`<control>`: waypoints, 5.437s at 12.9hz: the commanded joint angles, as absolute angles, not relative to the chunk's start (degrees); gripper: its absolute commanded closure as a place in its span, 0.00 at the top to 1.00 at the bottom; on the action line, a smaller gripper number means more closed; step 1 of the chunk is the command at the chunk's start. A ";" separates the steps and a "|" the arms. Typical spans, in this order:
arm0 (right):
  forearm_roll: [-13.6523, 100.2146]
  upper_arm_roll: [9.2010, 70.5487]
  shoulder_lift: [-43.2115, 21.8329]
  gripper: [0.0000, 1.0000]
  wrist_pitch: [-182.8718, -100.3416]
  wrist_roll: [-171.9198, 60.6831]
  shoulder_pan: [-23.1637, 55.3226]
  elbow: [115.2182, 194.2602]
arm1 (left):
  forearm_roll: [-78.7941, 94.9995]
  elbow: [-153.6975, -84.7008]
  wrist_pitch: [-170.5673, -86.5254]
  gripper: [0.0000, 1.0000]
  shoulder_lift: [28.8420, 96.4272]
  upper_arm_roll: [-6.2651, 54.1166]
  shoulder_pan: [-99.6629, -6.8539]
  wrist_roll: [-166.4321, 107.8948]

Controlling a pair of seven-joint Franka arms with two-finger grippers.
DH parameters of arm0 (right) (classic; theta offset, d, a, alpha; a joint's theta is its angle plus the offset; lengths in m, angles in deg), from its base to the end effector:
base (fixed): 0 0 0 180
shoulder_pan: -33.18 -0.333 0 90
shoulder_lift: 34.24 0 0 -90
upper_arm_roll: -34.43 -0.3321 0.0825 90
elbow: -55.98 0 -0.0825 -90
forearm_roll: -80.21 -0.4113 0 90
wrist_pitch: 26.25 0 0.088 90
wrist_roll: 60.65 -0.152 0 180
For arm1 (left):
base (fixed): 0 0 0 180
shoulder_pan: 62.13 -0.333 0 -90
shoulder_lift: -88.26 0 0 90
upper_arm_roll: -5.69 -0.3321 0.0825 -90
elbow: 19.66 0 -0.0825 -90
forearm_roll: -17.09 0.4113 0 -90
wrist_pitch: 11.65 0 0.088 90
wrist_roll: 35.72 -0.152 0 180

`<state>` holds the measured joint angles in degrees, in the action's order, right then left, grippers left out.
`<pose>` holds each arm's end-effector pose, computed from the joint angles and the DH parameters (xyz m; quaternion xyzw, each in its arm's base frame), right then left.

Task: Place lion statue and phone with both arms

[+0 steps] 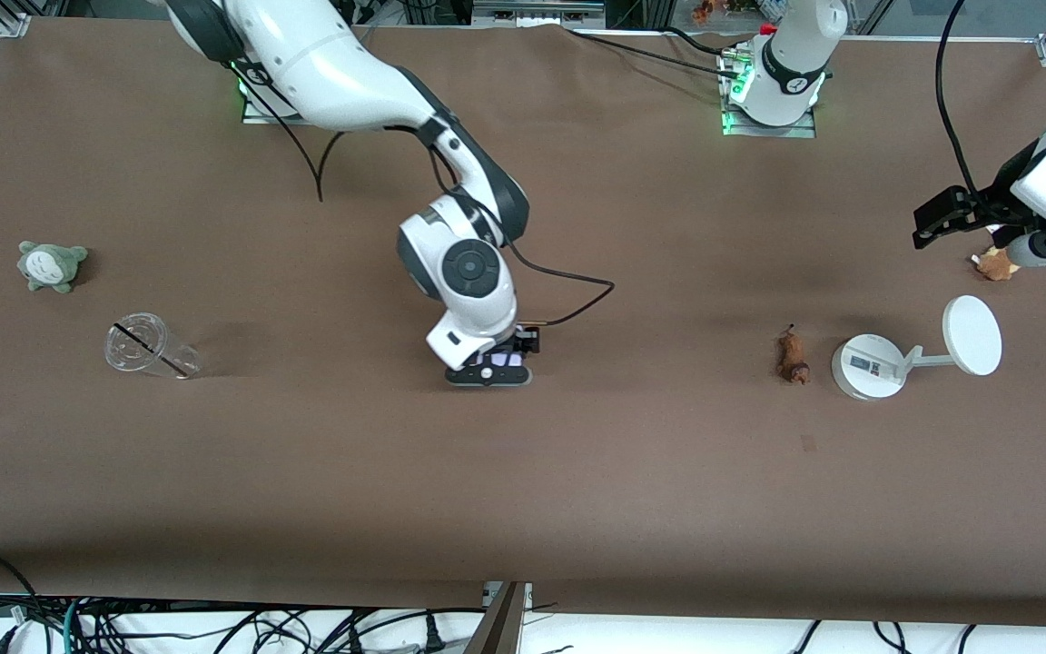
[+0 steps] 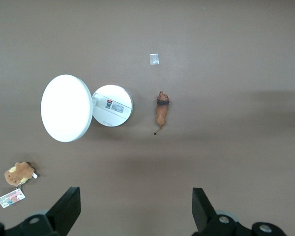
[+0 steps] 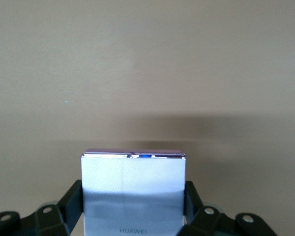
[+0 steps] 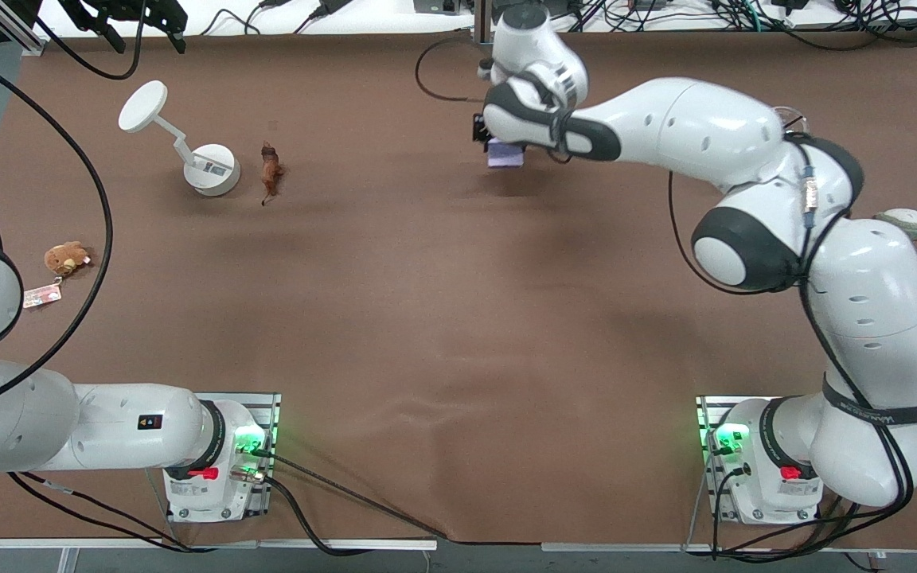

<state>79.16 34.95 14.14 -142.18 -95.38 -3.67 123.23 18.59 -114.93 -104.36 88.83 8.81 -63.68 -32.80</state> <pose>0.6411 0.4759 0.2369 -0.9999 -0.0115 0.0007 0.0055 0.5784 -0.0121 0.5595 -0.9997 -0.0109 0.0168 0.0140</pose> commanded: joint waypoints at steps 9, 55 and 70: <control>79.16 43.64 -7.95 0.00 -120.03 -72.45 6.55 133.93 | 17.88 -116.34 -102.52 1.00 89.40 9.20 -62.04 -30.80; 66.50 53.85 -11.28 0.99 -155.84 -44.03 11.29 164.80 | 18.50 -117.92 -103.76 1.00 89.40 10.52 -62.13 -28.42; 71.95 59.56 -15.34 0.99 -97.79 -51.86 10.59 124.63 | 20.07 -117.92 -103.67 1.00 89.57 11.05 -62.05 -28.42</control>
<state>70.16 59.61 -16.27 -100.10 -51.29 11.14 127.71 18.77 -117.20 -103.16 88.64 10.85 -62.06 -28.12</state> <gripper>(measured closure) 0.009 0.000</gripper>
